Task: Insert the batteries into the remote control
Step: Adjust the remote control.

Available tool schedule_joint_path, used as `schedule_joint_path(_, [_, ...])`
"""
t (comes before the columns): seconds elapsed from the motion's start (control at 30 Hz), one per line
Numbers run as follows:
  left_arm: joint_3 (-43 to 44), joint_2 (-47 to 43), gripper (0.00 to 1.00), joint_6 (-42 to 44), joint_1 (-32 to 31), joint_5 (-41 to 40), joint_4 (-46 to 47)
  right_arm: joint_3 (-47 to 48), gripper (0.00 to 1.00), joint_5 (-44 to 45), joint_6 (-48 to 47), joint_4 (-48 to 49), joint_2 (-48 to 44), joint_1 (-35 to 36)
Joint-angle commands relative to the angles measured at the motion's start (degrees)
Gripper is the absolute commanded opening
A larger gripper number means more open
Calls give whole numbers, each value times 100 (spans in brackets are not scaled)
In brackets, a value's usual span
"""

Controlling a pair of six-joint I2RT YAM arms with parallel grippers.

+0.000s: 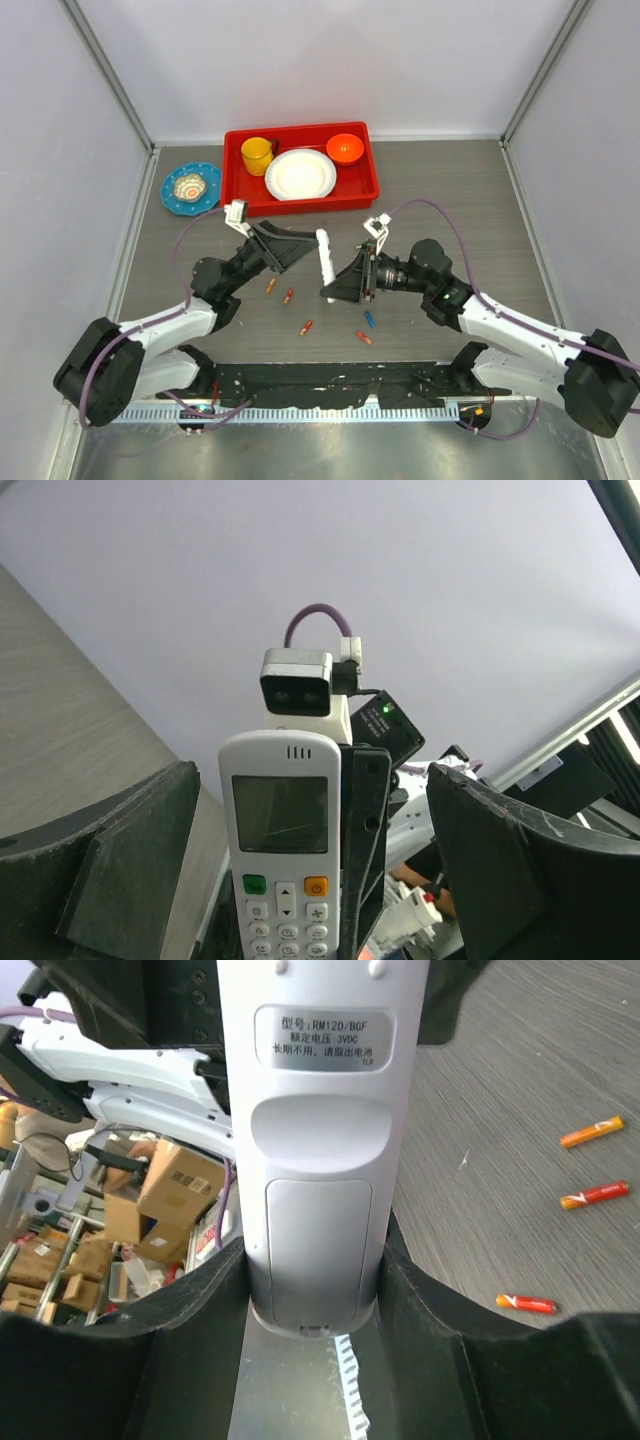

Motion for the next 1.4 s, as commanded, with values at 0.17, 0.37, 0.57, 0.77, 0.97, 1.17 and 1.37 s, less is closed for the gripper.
schedule_joint_path(0.17, [1302, -1610, 100, 2197, 270, -1630, -5620, 2116, 20, 2139, -2962, -5109, -340, 202])
schedule_joint_path(0.37, [1638, -1725, 93, 2568, 87, -2273, -6662, 2426, 19, 4310, -3368, -5800, 56, 834])
schedule_joint_path(0.57, [1831, -1409, 89, 2779, -783, -2968, -6671, 2435, 20, 4681, -3272, -5590, 232, 1186])
schedule_joint_path(0.77, [1621, -1216, 89, 2630, -1320, -3223, -5986, 2514, 20, 4655, -3175, -5528, 355, 1222])
schedule_joint_path(0.97, [1717, -760, 85, 2533, -1496, -3302, -5634, 2479, 20, 4611, -3052, -5397, 425, 1239])
schedule_joint_path(1.17, [1875, -311, 80, 2437, -1540, -3311, -5476, 2540, 20, 4497, -3025, -5379, 382, 1248])
schedule_joint_path(1.37, [1866, -56, 75, 2322, -1575, -3162, -5001, 2497, 20, 4471, -2982, -5370, 329, 1248])
